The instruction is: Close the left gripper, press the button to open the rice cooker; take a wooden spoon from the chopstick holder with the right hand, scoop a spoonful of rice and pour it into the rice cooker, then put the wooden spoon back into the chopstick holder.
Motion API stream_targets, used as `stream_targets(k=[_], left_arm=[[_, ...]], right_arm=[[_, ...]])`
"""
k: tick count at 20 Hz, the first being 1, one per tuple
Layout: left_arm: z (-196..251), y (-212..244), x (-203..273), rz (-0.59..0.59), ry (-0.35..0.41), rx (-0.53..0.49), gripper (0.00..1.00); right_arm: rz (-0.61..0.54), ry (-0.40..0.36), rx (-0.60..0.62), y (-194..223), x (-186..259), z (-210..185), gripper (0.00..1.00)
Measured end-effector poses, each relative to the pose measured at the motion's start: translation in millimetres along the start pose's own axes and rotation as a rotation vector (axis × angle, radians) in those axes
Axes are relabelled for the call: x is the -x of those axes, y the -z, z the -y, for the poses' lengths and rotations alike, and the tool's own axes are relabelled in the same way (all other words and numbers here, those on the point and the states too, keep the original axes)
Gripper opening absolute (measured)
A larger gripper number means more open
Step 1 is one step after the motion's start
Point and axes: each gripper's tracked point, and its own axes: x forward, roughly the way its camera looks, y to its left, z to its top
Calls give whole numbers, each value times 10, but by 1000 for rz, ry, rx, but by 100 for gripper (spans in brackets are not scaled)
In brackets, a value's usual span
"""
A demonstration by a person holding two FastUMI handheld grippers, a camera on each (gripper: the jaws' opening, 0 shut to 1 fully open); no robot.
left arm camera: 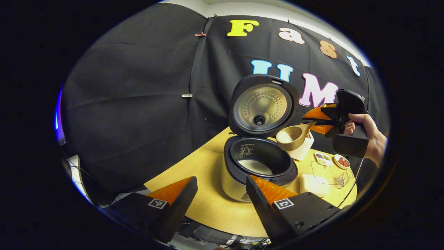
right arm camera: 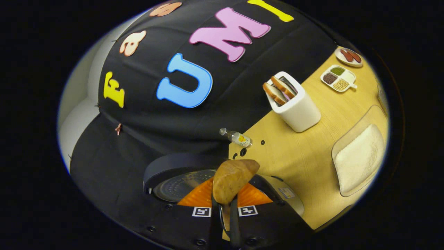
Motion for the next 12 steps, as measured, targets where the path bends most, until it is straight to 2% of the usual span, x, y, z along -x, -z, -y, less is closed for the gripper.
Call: stream_targets(k=[6,8,9,12], left_arm=[[-111,21,-44,-2,-8,12,95],[-130,15,-87,-7,-7,12,92],[-135,-10,-97,-1,-5,13,95],[-171,-44,-93,8,-3,17,95]], right_arm=[[55,-58,480,143,-190,-328,13],[58,-91,588,219,-209,-430,13],[61,-106,630,229,-228,-478,13],[52,-142,744,346,-299,-559,13]])
